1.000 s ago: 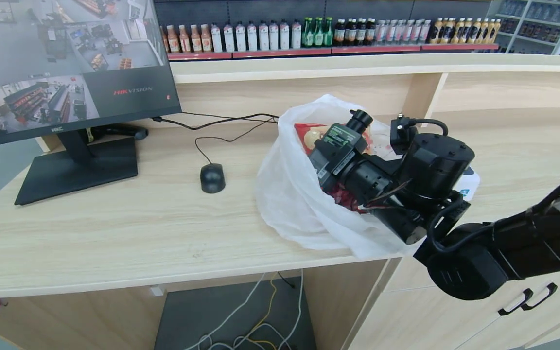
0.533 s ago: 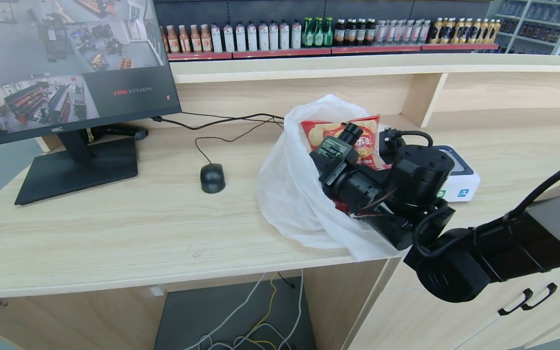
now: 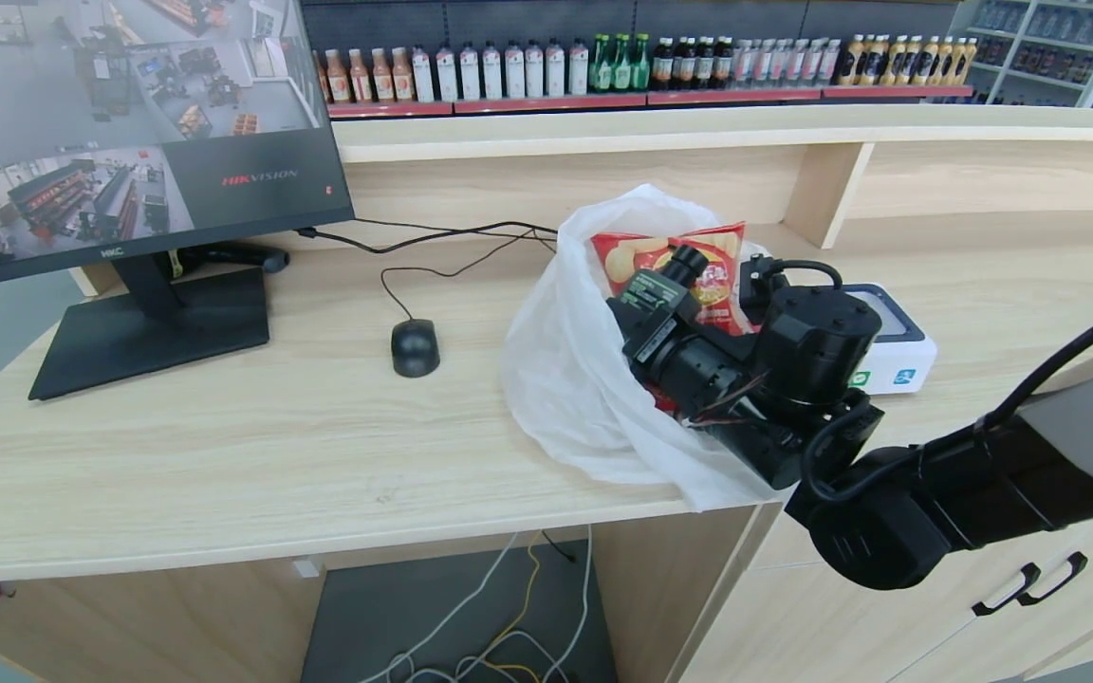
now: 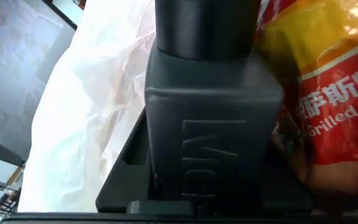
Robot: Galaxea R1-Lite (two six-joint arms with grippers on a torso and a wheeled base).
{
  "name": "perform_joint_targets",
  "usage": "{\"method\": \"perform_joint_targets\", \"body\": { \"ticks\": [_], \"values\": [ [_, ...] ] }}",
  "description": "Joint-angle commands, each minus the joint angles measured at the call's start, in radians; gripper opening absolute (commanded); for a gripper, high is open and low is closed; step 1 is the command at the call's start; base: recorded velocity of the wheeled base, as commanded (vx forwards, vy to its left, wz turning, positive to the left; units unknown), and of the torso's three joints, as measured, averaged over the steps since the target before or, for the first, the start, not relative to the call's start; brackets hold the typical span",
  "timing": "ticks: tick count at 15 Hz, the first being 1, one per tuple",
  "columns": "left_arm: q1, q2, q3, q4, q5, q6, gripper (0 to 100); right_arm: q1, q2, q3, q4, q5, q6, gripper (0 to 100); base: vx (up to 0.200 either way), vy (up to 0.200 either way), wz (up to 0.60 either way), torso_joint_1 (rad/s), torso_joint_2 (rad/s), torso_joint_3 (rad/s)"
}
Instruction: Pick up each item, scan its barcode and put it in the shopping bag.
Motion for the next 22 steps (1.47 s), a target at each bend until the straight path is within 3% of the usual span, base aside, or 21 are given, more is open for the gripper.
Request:
{"method": "perform_joint_targets", "body": {
  "ticks": [1,4,5,22],
  "values": [
    [0.0,0.0,0.0,0.0,0.0,0.0,100,0.0,-0.002,-0.001,-0.001,0.0,0.005,0,0.0,0.0,0.0,0.0,0.0,0.0],
    [0.0,0.0,0.0,0.0,0.0,0.0,100,-0.005,-0.005,0.006,0.001,-0.001,0.003,0,0.0,0.0,0.0,0.0,0.0,0.0],
    [0.001,0.0,0.0,0.0,0.0,0.0,100,-0.014,-0.005,-0.003,-0.001,-0.003,0.0,100,0.0,0.0,0.0,0.0,0.0,0.0],
    [0.001,0.0,0.0,0.0,0.0,0.0,100,-0.003,-0.131,0.039,-0.004,-0.008,-0.059,100,0.0,0.0,0.0,0.0,0.0,0.0]
  ]
}}
